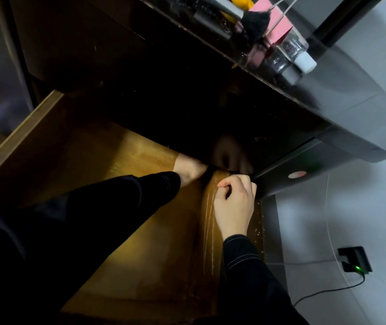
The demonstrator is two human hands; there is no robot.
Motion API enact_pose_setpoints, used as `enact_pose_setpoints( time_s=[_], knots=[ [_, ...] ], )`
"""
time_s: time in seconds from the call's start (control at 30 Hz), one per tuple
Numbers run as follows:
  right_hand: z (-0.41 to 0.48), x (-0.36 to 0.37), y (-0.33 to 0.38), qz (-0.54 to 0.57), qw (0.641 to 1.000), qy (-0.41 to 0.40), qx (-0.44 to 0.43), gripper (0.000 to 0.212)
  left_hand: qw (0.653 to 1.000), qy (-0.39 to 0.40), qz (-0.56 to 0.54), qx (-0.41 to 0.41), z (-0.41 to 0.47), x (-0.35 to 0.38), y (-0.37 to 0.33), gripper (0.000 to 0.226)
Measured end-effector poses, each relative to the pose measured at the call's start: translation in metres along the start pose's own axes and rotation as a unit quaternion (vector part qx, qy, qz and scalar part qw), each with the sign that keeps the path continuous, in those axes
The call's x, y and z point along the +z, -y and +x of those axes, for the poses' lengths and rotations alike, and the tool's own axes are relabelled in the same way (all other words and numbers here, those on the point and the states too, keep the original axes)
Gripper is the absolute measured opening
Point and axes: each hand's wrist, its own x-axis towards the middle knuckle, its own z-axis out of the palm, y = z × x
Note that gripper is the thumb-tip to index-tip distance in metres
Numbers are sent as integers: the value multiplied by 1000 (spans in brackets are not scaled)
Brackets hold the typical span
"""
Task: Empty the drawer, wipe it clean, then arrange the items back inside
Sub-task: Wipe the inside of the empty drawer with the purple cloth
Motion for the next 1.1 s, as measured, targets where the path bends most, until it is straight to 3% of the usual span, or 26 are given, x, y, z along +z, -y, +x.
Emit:
enact_pose_setpoints(
  time_s=[0.03, 0.1, 0.2, 0.3, 0.37, 0.43, 0.5, 0.6, 0.7, 0.9, 1.1],
  knots=[
    [0, 1, -1, 2, 1000, 0, 0, 22, 994, -13, -94, -50, -1, 5, -6, 14],
    [1, 2, -3, 6, 1000, 0, 0, 21, 982, -43, -175, -57, -11, 12, -13, 10],
    [1, 2, -3, 10, 1000, 5, -4, 20, 998, -34, -61, -9, -18, 11, -3, 34],
    [0, 1, -3, 11, 1000, 2, 9, 19, 999, 22, 31, -39, -8, 2, 3, 34],
    [-1, 0, -3, 26, 999, 1, 37, 15, 994, 40, -88, -60, -6, -1, -4, 13],
    [0, 1, -3, 31, 998, -1, 47, 12, 984, 18, -173, -29, -14, -1, -13, 9],
    [0, 0, -4, 33, 998, -3, 50, 10, 990, 1, -140, 9, -21, 5, -12, 12],
    [-1, -1, -4, 30, 999, -2, 42, 8, 995, 51, -51, 64, -25, 5, -10, 17],
    [0, 2, -5, 22, 999, -4, 45, 8, 990, 88, -76, 84, -24, -2, -13, 18],
    [0, 3, -7, 22, 999, 3, 47, 8, 992, 33, 17, 117, -30, -2, 4, 19],
    [0, 3, -8, 38, 997, -6, 72, 12, 991, -33, -109, 69, -24, -1, -12, 21]
  ],
)
